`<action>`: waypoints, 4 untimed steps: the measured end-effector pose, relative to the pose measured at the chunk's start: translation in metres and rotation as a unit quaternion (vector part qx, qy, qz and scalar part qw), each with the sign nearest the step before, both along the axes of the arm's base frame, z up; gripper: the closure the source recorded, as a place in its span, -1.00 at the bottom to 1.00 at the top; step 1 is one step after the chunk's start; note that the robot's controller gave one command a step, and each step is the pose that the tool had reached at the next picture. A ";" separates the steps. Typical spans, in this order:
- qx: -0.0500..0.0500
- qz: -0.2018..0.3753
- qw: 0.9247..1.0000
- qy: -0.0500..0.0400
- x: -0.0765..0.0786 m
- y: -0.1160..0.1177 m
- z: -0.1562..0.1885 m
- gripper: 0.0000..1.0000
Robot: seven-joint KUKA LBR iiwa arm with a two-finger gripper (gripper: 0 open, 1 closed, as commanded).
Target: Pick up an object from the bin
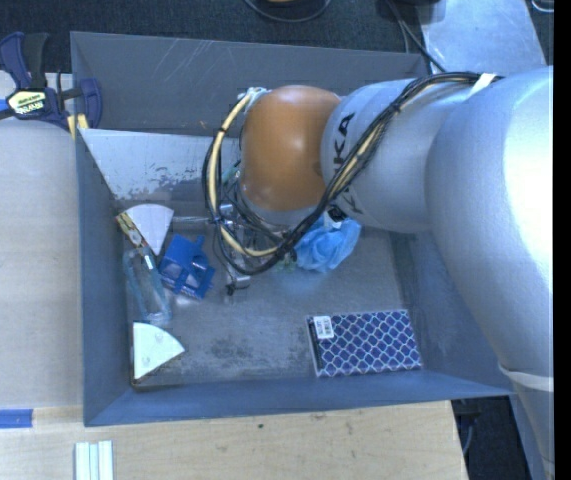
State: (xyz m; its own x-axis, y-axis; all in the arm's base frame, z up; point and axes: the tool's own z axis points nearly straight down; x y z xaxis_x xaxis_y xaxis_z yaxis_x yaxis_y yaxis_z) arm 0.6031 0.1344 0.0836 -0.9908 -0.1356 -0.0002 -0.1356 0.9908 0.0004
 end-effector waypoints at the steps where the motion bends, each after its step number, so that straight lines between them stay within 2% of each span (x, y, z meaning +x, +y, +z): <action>1: -0.001 0.001 1.000 0.004 -0.001 0.000 0.000 -1.00; 2: 0.001 0.042 0.999 -0.005 -0.014 -0.005 0.112 -1.00; 3: -0.001 -0.163 0.987 -0.002 0.004 -0.033 0.188 -1.00; 4: 0.001 0.009 1.000 -0.005 0.024 -0.042 0.067 -1.00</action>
Offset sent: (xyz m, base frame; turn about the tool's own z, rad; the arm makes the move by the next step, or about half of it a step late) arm -0.0156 -0.0048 0.1064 -0.0840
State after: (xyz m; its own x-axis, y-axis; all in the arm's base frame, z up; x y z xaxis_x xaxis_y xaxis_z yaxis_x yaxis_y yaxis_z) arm 0.6268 0.0926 0.1511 -0.9880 -0.1541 -0.0097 -0.1541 0.9881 0.0008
